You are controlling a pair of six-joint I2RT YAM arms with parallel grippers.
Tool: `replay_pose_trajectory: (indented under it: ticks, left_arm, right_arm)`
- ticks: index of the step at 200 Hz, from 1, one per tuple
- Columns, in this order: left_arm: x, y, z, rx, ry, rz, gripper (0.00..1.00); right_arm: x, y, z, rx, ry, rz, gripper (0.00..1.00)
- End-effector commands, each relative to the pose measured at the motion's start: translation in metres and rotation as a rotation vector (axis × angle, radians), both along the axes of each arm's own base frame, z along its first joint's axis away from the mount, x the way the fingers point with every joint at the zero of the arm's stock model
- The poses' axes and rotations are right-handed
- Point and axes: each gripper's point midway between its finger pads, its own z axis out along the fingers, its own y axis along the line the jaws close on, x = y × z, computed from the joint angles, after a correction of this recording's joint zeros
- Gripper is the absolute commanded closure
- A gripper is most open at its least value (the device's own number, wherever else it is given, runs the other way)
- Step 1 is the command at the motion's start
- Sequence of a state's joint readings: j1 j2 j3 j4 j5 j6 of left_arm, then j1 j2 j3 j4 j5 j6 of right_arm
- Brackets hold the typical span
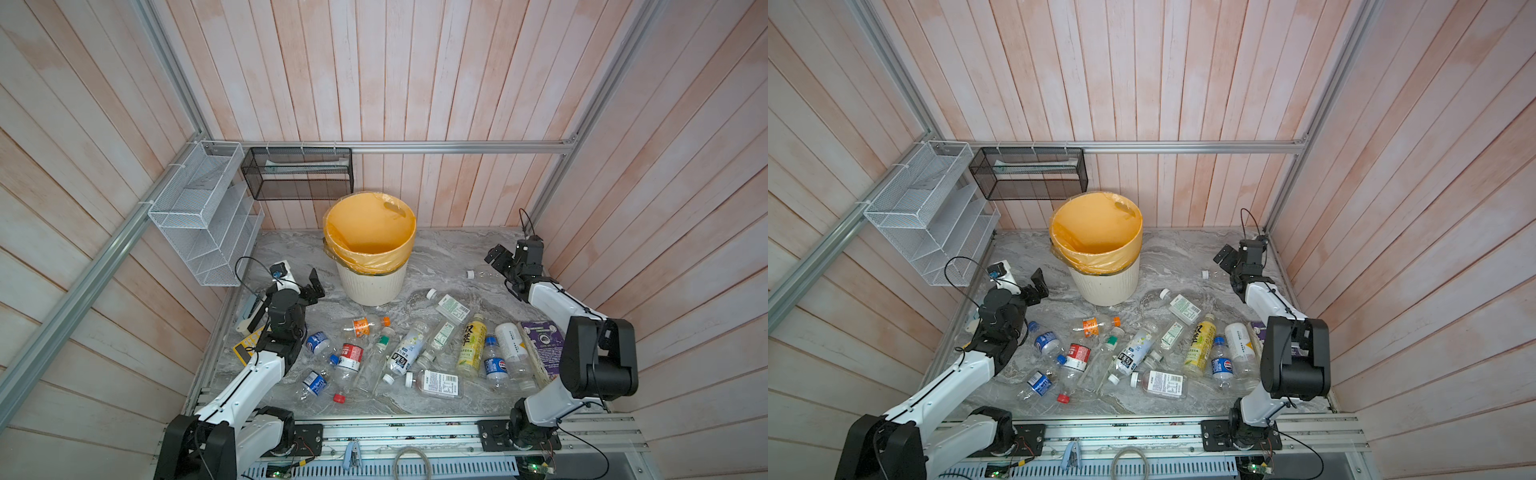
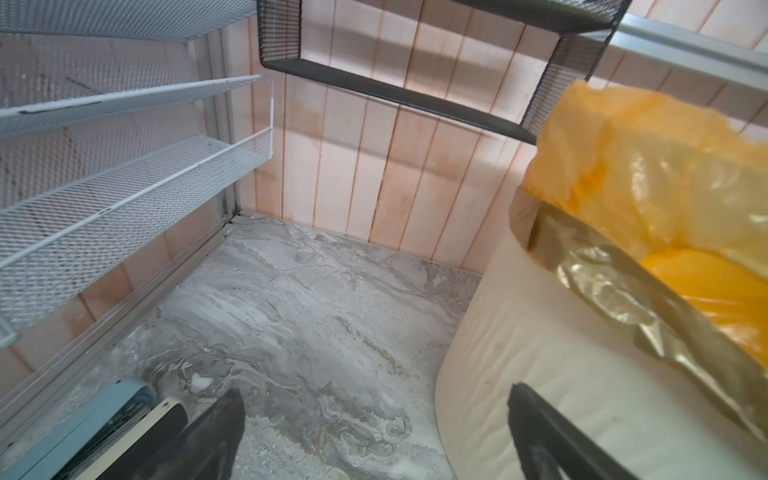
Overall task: Throw the plastic bottles in the bin
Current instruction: 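Reach the right gripper to the clear bottle near the far wall and grasp it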
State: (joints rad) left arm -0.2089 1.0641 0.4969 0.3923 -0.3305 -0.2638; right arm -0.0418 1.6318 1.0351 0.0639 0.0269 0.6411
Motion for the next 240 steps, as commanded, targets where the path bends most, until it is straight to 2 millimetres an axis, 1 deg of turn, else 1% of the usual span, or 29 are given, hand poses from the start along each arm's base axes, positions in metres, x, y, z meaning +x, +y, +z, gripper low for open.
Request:
replay_pose_trajectory:
  ticks: [1, 20, 35, 55, 93, 105, 110, 112, 117, 134, 150, 174, 183, 191, 200, 211, 225, 240]
  left_arm:
    - [-0.008, 0.011, 0.003, -0.008, 0.002, 0.063, 0.0]
    - [-0.007, 0.007, -0.004, -0.015, 0.011, 0.043, 0.0]
    - [-0.005, 0.005, -0.012, -0.018, 0.036, 0.039, 0.0]
    - [-0.002, 0.003, -0.015, -0.018, 0.05, 0.029, 0.0]
    - [0.0, 0.0, -0.017, -0.01, 0.057, 0.011, 0.0]
    - [0.0, -0.002, -0.018, -0.014, 0.062, 0.006, 0.0]
    - [0.001, -0.002, -0.018, -0.015, 0.062, 0.004, 0.0]
    - [0.001, -0.002, -0.018, -0.016, 0.062, 0.005, 0.0]
    - [0.001, -0.002, -0.018, -0.017, 0.064, 0.005, 0.0]
    - [0.0, -0.001, -0.017, -0.017, 0.064, 0.01, 0.0]
    - [-0.001, 0.001, -0.014, -0.014, 0.063, 0.022, 0.0]
    - [0.0, 0.002, -0.011, -0.014, 0.06, 0.024, 0.0]
    - [0.0, 0.001, -0.012, -0.016, 0.063, 0.025, 0.0]
    - [0.001, 0.001, -0.011, -0.016, 0.064, 0.025, 0.0]
    - [0.001, 0.001, -0.012, -0.018, 0.069, 0.023, 0.0]
    - [0.001, 0.002, -0.011, -0.02, 0.07, 0.026, 0.0]
    - [-0.001, 0.002, -0.01, -0.026, 0.069, 0.032, 0.0]
    - [-0.003, 0.002, -0.008, -0.04, 0.06, 0.03, 0.0]
  right_arm:
    - [-0.005, -0.008, -0.023, 0.127, 0.09, -0.075, 0.0]
    - [-0.002, -0.009, -0.033, 0.155, 0.111, -0.089, 0.0]
    - [-0.002, -0.01, -0.046, 0.168, 0.147, -0.102, 0.0]
    - [0.003, -0.012, -0.057, 0.161, 0.181, -0.113, 0.0]
    - [0.019, -0.018, -0.064, 0.132, 0.204, -0.122, 0.0]
    - [0.022, -0.021, -0.072, 0.116, 0.238, -0.129, 0.0]
    - [0.02, -0.021, -0.08, 0.109, 0.264, -0.126, 0.0]
    - [0.026, -0.021, -0.074, 0.106, 0.253, -0.124, 0.0]
    - [0.028, -0.021, -0.076, 0.101, 0.262, -0.121, 0.0]
    - [0.027, -0.025, -0.09, 0.07, 0.314, -0.124, 0.01]
    - [0.027, -0.028, -0.097, 0.048, 0.339, -0.12, 0.03]
    - [0.038, -0.026, -0.102, 0.035, 0.344, -0.09, 0.09]
    - [0.043, -0.025, -0.107, 0.022, 0.359, -0.075, 0.11]
    - [0.046, -0.024, -0.111, 0.008, 0.374, -0.06, 0.14]
    - [0.051, -0.023, -0.111, -0.013, 0.379, -0.044, 0.19]
    - [0.054, -0.022, -0.114, -0.03, 0.388, -0.029, 0.26]
    - [0.055, -0.021, -0.11, -0.034, 0.374, -0.017, 0.36]
    - [0.056, -0.018, -0.1, -0.03, 0.332, 0.005, 0.43]
